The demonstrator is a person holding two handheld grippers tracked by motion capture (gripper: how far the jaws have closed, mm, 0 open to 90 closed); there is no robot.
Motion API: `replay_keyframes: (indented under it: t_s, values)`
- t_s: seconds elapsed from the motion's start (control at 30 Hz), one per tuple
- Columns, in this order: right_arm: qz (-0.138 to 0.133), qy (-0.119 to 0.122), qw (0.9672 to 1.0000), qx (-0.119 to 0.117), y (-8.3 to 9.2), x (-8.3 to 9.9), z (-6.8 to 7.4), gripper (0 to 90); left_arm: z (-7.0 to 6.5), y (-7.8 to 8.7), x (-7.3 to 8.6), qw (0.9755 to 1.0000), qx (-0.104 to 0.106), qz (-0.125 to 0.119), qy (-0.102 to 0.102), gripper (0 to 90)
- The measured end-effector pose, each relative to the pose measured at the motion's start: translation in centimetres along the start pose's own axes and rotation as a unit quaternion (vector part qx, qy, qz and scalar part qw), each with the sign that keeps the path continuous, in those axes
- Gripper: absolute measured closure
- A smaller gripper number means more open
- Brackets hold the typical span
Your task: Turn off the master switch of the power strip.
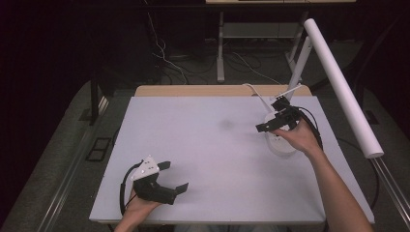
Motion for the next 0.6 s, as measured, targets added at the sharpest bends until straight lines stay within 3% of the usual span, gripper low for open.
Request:
replay_keyframes:
  t_s: [0.07, 0.13, 0.17, 0.23, 0.37, 0.4, 0.43, 0.47, 0.57, 0.6]
  values:
    - [0.005, 0.008, 0.9999, 0.006, -0.1, -0.1, -0.2, 6.5, 0.0, 0.0, 0.0, 1.0, 0.0, -0.001, 0.0, 0.0]
    - [0.008, 0.001, 0.9999, 0.013, -0.2, -0.3, -0.4, 9.2, 0.0, 0.0, 0.0, 1.0, 0.0, 0.0, -0.002, 0.0]
    - [0.007, 0.004, 0.9999, 0.014, -0.2, -0.4, -0.5, 16.1, 0.0, 0.1, 0.0, 1.0, 0.0, 0.0, -0.002, 0.0]
    - [0.008, 0.009, 0.9998, 0.017, -0.3, -0.5, -0.6, 18.2, 0.0, 0.1, 0.0, 1.0, 0.0, -0.001, -0.001, 0.0]
    - [0.016, 0.005, 0.9996, 0.022, -0.6, -0.6, -0.9, 32.5, 0.1, 0.1, 0.0, 1.0, 0.0, -0.001, -0.001, 0.0]
    - [0.016, 0.008, 0.9995, 0.028, -0.7, -0.7, -1.1, 39.7, 0.1, 0.0, 0.0, 1.0, 0.0, -0.001, -0.001, 0.0]
    - [0.016, 0.008, 0.9995, 0.028, -0.7, -0.7, -1.1, 39.7, 0.1, 0.1, 0.0, 1.0, 0.0, -0.001, -0.001, 0.0]
    - [0.015, 0.004, 0.9992, 0.037, -0.8, -0.8, -1.3, 47.4, 0.0, 0.0, 0.0, 1.0, 0.0, -0.001, -0.001, 0.0]
    - [0.015, 0.004, 0.9985, 0.052, -1.1, -1.0, -1.7, 59.4, 0.0, 0.0, 0.1, 1.0, 0.001, 0.002, -0.004, 0.0]
    - [0.015, 0.004, 0.9985, 0.052, -1.1, -1.0, -1.7, 59.4, -0.1, -0.1, 0.1, 1.0, 0.002, 0.002, -0.004, 0.0]
Point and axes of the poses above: each handheld gripper's, and its own axes: y roughly backward along the jaws, x roughly out of its underside, z roughly to its left, the point moved 9 cm from there along -y, roughly forward along the jaws, and after that the axes turned 13 degrees about -x, right-handed, at the moved point
